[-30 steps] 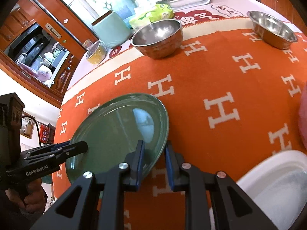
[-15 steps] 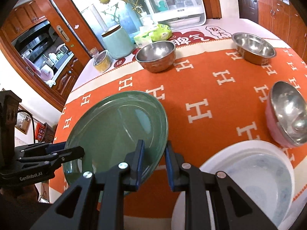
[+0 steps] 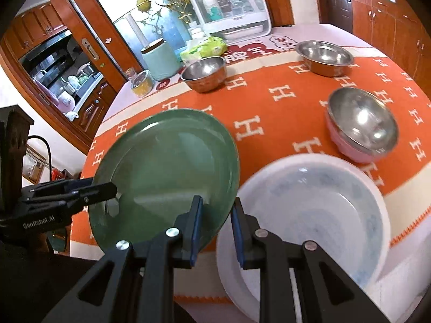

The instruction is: Organize plates and bowls

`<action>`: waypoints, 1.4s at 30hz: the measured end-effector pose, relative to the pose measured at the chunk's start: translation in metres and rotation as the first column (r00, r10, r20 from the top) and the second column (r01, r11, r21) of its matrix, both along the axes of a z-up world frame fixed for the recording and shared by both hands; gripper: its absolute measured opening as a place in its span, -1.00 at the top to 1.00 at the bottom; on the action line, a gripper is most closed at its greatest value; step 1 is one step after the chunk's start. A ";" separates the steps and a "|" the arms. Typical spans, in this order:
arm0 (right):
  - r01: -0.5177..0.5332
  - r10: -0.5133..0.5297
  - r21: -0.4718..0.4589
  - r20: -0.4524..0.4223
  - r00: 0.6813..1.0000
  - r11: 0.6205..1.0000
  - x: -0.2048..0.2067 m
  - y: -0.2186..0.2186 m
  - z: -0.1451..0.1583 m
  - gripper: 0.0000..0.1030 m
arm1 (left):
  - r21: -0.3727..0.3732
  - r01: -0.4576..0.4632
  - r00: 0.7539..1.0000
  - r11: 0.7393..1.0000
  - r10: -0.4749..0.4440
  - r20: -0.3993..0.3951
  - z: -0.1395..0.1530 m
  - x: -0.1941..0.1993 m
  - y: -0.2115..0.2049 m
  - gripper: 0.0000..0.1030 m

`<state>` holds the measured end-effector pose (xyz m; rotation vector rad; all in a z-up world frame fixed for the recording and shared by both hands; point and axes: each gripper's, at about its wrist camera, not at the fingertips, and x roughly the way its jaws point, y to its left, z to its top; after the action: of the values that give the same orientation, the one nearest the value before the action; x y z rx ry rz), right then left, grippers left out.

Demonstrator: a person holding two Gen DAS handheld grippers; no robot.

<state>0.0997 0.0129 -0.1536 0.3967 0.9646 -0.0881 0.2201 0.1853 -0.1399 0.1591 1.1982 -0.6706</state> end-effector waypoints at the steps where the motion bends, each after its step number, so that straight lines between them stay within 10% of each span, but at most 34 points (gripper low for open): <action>1: 0.010 -0.010 -0.006 -0.005 1.000 1.000 -0.006 -0.002 0.001 0.60 | -0.007 0.008 1.000 1.000 -0.008 -0.001 0.000 -0.004 -0.003 0.28; 20: 0.111 -0.119 -0.069 -0.137 0.983 0.991 -0.072 -0.044 -0.007 0.59 | -0.025 0.123 0.987 0.992 -0.125 -0.105 -0.025 -0.056 -0.069 0.28; 42: -0.094 0.021 -0.195 -0.347 0.938 0.976 -0.055 -0.080 -0.046 0.56 | 0.046 0.065 0.986 0.997 -0.057 -0.155 -0.061 -0.059 -0.131 0.19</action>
<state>0.0448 -0.0670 -0.1994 0.1589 1.2984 -0.2087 0.1616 0.0544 -0.2009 0.1906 1.3635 -0.7164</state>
